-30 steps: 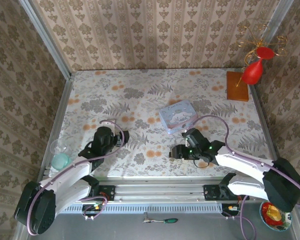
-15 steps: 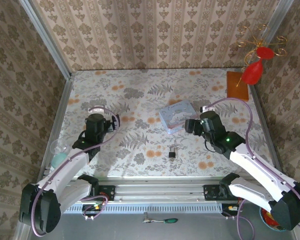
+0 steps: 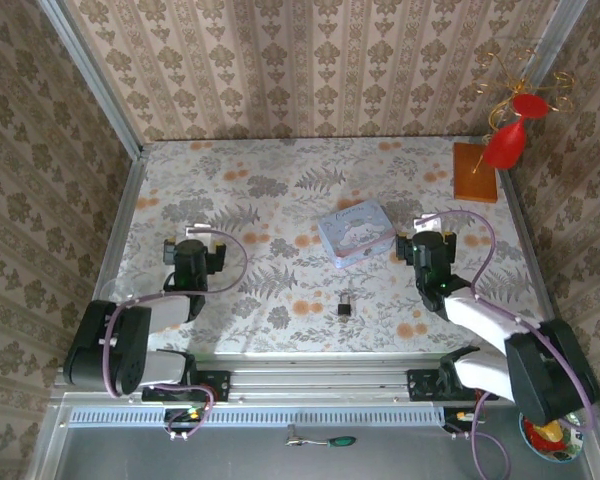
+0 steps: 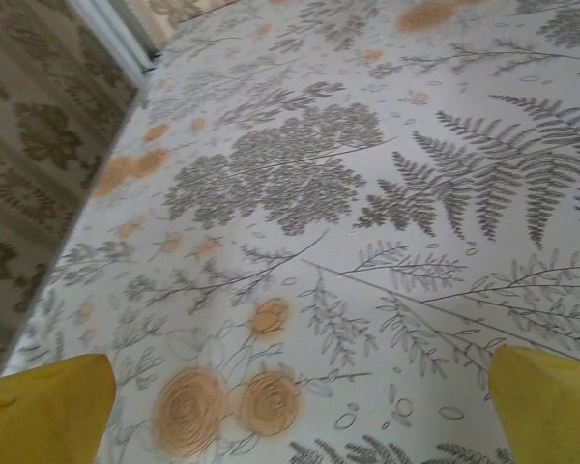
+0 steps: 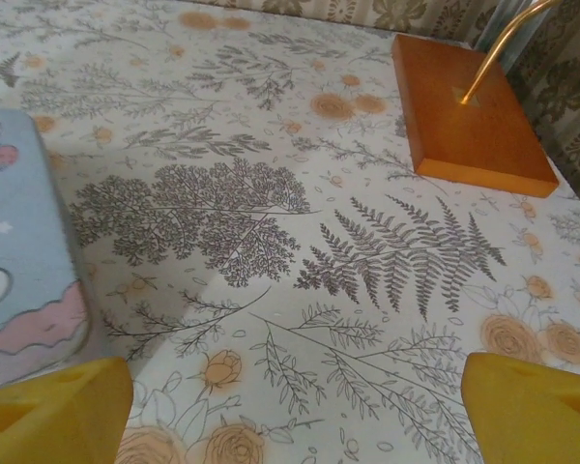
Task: Unlock the padlock with the key
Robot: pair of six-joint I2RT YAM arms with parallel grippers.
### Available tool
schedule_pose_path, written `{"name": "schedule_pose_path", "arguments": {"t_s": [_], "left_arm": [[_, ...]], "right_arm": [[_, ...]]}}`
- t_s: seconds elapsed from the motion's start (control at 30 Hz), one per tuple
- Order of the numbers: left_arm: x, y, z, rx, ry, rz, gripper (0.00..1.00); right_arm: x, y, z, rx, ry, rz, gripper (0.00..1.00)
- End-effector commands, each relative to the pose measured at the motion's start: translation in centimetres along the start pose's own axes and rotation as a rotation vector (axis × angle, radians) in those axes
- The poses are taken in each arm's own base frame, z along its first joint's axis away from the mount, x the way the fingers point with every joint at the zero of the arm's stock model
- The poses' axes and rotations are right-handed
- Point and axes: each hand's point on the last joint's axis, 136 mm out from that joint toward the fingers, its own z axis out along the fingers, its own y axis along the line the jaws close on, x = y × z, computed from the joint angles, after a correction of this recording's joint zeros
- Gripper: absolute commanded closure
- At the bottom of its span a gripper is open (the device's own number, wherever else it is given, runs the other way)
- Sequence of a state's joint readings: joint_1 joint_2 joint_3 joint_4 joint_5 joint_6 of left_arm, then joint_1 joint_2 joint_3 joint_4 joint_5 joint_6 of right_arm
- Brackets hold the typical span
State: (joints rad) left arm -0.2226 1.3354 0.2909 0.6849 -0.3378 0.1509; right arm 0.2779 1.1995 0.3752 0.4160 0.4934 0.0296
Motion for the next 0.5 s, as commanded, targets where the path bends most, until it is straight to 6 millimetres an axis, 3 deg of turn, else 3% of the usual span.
{"name": "schedule_pose_path", "arguments": {"t_s": [0.0, 0.13, 0.23, 0.3, 0.47], "left_arm": [[-5.0, -0.4, 0.9, 0.105, -0.173, -0.039, 0.00], [-2.7, 1.5, 3.2, 0.079, -0.171, -0.152, 0.00], [-1.7, 3.8, 3.3, 0.032, -0.140, -0.260, 0.00], [-1.8, 3.9, 3.8, 0.019, -0.150, -0.245, 0.00], [-1.8, 3.9, 4.1, -0.014, -0.119, -0.229, 0.00]], "right_arm": [[-2.8, 0.7, 0.8, -0.057, -0.155, 0.035, 0.10], [-3.5, 0.9, 1.6, -0.090, -0.208, 0.007, 0.09], [-2.6, 1.2, 2.7, -0.131, -0.231, 0.008, 0.07], [-1.9, 0.2, 3.2, -0.122, -0.208, 0.065, 0.06], [-0.7, 0.3, 5.8, -0.214, -0.090, 0.115, 0.05]]}}
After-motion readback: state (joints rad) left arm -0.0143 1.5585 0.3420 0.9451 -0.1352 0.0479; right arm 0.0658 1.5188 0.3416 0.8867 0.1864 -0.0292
